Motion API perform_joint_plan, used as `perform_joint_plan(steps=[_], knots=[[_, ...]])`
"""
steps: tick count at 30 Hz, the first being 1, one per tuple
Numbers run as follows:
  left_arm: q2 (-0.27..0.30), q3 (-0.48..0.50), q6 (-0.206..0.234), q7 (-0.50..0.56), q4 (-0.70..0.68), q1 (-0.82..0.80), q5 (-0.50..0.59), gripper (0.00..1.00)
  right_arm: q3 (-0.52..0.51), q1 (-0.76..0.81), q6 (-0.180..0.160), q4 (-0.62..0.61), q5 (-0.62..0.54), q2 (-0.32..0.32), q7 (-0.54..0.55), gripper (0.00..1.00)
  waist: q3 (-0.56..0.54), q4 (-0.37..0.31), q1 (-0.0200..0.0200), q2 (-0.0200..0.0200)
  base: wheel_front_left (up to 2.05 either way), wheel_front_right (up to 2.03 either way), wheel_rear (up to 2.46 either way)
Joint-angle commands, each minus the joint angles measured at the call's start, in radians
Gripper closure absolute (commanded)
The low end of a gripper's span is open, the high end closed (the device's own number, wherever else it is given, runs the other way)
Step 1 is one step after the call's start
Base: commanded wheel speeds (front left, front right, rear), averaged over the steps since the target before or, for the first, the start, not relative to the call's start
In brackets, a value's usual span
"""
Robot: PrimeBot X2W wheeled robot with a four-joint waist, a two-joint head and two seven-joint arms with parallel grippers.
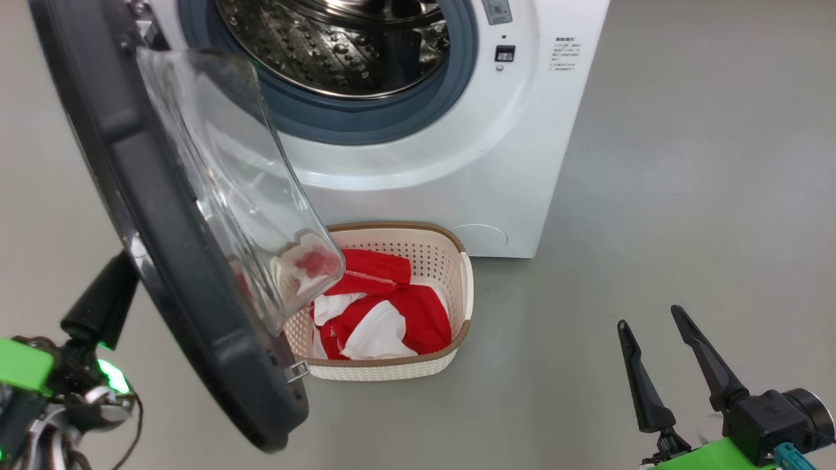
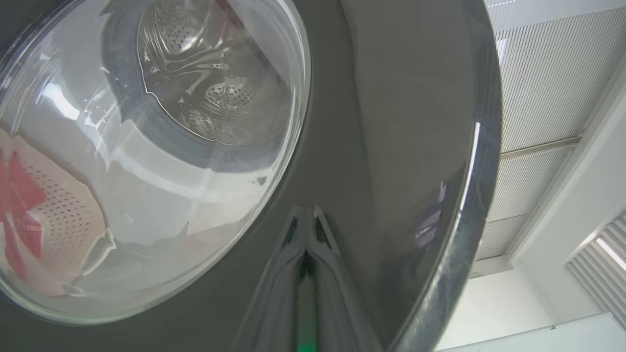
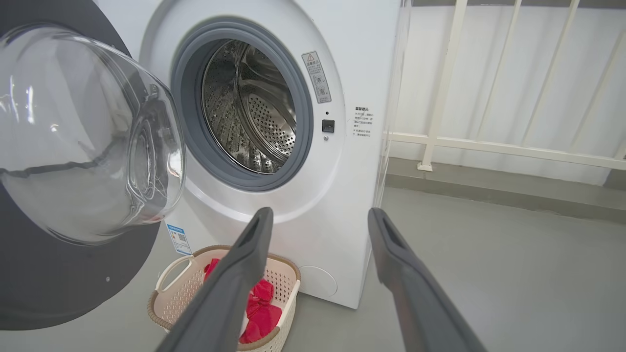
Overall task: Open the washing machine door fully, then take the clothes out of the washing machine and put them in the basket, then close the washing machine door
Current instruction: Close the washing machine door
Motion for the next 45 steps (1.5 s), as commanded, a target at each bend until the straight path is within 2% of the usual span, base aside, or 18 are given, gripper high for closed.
perform_joint_plan(steps=[1, 14, 45], knots=[[0.014, 0.002, 0.005, -0.008, -0.044, 0.004, -0.015, 1.0, 0.02, -0.034, 0.006, -0.022, 0.011, -0.013, -0.007, 0.0, 0.001, -0.012, 0.0, -0.0001, 0.0, 0.0, 0.0], [0.014, -0.08, 0.004, -0.086, -0.057, 0.011, -0.06, 1.0, 0.023, -0.04, 0.006, -0.025, 0.015, -0.013, -0.007, 0.0, 0.017, -0.069, 0.0, -0.0001, 0.0, 0.0, 0.0], [0.014, -0.178, -0.084, -0.166, 0.05, -0.132, -0.115, 1.0, 0.017, -0.076, 0.006, -0.028, 0.034, -0.013, -0.007, 0.0, 0.089, -0.19, 0.0, -0.0001, 0.0, 0.0, 0.0]])
